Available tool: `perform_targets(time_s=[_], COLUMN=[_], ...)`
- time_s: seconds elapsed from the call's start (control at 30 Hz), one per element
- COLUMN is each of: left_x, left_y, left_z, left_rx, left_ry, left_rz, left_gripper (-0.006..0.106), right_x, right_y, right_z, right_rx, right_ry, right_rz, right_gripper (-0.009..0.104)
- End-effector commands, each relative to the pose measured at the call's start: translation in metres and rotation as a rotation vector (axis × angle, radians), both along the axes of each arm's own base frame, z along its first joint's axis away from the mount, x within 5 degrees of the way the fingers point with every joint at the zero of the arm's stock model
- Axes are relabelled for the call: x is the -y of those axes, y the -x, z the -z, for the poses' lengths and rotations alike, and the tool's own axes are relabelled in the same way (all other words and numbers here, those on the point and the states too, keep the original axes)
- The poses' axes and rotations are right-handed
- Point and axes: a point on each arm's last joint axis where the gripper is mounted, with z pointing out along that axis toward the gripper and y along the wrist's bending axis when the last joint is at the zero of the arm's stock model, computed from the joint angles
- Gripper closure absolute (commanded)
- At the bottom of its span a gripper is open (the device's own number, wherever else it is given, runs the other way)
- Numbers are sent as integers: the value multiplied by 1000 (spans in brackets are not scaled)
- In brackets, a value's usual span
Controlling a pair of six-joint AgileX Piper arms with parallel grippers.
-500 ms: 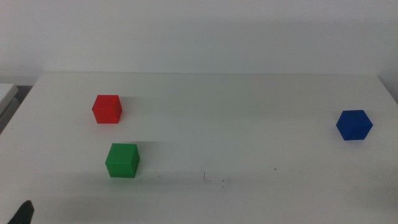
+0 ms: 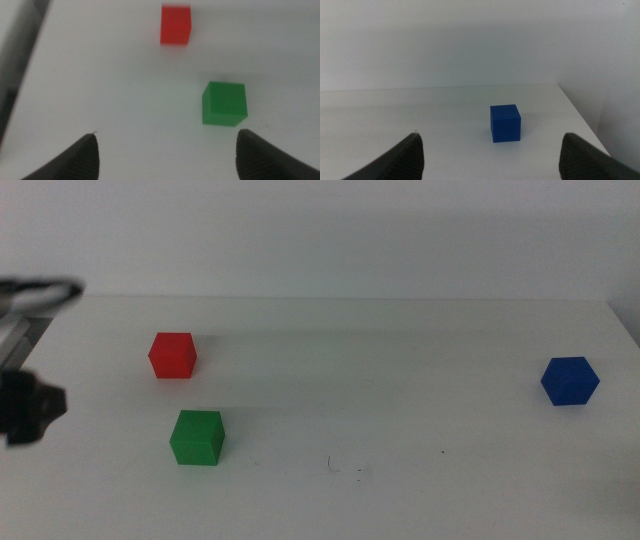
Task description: Stack red cubes first, then green, then blue cubes in a specific spot.
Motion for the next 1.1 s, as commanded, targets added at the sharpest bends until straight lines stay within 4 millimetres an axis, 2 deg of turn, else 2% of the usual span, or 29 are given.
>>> perform_targets(time_s=[0.0,0.1,0.23,0.4,0.53,0.7,0.83,1.07], left_x=[0,-1,1,0,10,26,32,34], left_y=[-26,-70,-124,-184,-228,-269,-292,-313], left_z=[-5,-1,18,37,47,65,86,128], left_rx=[-105,-156,-289,-327,-395,-411,-423,-438], left_ry=[29,35,69,52,16,-28,-30,-28], left_rz=[-20,-12,-8,23,90,126,136,118], left_gripper=[7,7,7,7,7,7,7,7], right_x=[1,1,1,1,1,1,1,1], right_y=[0,0,0,0,0,0,0,0], right_z=[0,0,0,0,0,0,0,0], right_rx=[10,10,10,10,10,10,10,10], right_ry=[13,13,13,13,13,13,13,13], right_rz=[8,8,8,8,8,8,8,8], right_gripper=[9,9,9,9,9,9,9,9])
